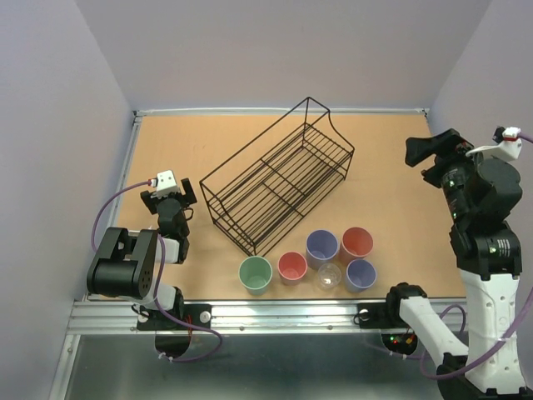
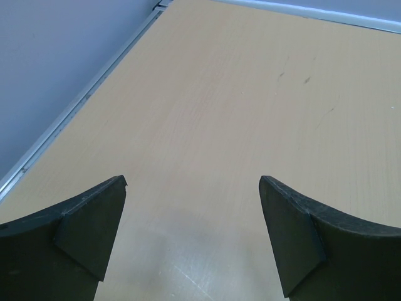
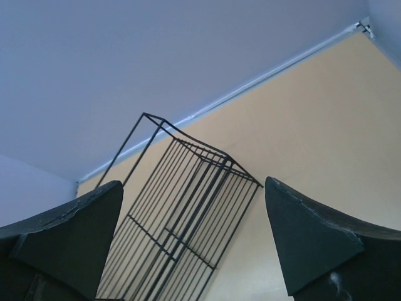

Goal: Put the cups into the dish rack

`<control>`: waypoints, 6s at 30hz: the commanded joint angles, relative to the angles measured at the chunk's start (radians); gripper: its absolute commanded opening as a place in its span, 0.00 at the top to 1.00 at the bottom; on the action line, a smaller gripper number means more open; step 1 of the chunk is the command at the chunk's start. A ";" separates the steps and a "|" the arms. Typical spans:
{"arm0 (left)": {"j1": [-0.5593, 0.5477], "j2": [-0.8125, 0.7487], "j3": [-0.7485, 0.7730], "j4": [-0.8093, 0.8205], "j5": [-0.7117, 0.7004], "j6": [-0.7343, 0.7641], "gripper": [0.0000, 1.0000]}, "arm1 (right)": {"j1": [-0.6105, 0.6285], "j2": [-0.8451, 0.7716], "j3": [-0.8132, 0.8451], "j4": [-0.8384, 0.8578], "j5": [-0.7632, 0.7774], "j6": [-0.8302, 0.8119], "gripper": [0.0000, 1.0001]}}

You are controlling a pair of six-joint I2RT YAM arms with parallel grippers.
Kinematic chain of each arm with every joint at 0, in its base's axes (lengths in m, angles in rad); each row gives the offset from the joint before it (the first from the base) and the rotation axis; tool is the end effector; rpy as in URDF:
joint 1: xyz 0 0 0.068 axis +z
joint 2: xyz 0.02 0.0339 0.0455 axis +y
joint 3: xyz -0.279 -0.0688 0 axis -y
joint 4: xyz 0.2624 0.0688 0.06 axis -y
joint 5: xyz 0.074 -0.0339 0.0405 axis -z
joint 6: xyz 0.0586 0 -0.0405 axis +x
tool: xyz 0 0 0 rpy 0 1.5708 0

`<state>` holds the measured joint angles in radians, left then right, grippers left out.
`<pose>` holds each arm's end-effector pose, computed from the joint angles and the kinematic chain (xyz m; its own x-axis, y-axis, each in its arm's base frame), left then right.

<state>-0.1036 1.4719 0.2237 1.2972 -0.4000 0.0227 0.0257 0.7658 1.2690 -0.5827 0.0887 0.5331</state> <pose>0.2613 -0.0042 0.1676 0.0421 0.0166 -0.9990 -0.2926 0.9562 0.0036 0.1519 -0.0013 0.4755 -0.0365 0.5054 -0.8621 0.0943 0.8606 0.5005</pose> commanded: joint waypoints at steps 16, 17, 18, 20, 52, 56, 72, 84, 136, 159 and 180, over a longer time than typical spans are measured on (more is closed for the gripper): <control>-0.002 -0.012 0.002 0.286 -0.008 0.014 0.01 | -0.004 0.076 0.037 -0.543 -0.290 0.069 0.00; -0.001 -0.012 0.002 0.287 -0.008 0.014 0.01 | -0.004 0.102 0.008 -0.555 -0.335 0.045 0.00; -0.002 -0.012 0.002 0.287 -0.010 0.014 0.01 | -0.004 0.095 -0.023 -0.563 -0.384 0.007 0.00; -0.002 -0.012 0.002 0.287 -0.008 0.014 0.01 | -0.004 0.041 -0.095 -0.519 -0.464 0.016 0.00; -0.002 -0.012 0.002 0.286 -0.010 0.014 0.01 | -0.004 -0.071 -0.528 -0.499 -0.351 0.097 0.23; -0.001 -0.012 0.002 0.286 -0.008 0.014 0.01 | -0.004 -0.010 -0.540 -0.428 -0.313 0.093 0.28; -0.001 -0.018 0.011 0.261 -0.007 0.007 0.01 | -0.004 0.164 -0.536 -0.292 -0.303 0.073 1.00; -0.004 -0.180 0.204 -0.221 -0.039 0.006 0.02 | -0.004 0.243 -0.091 -0.560 -0.067 0.002 1.00; -0.995 -0.375 1.065 -0.985 0.423 -0.975 0.01 | -0.004 -0.039 -0.039 0.414 -1.001 0.674 1.00; -1.002 -0.401 1.016 -0.759 0.388 -0.969 0.01 | -0.004 -0.056 -0.068 0.417 -1.074 0.657 1.00; -1.012 -0.395 1.029 -0.803 0.441 -0.948 1.00 | -0.004 -0.060 -0.112 0.415 -1.006 0.633 1.00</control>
<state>-1.1114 1.1351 1.2263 0.4763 0.0544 -0.9695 0.0212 0.7158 1.1915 -0.1986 -0.9379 1.1938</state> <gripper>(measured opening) 0.759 0.051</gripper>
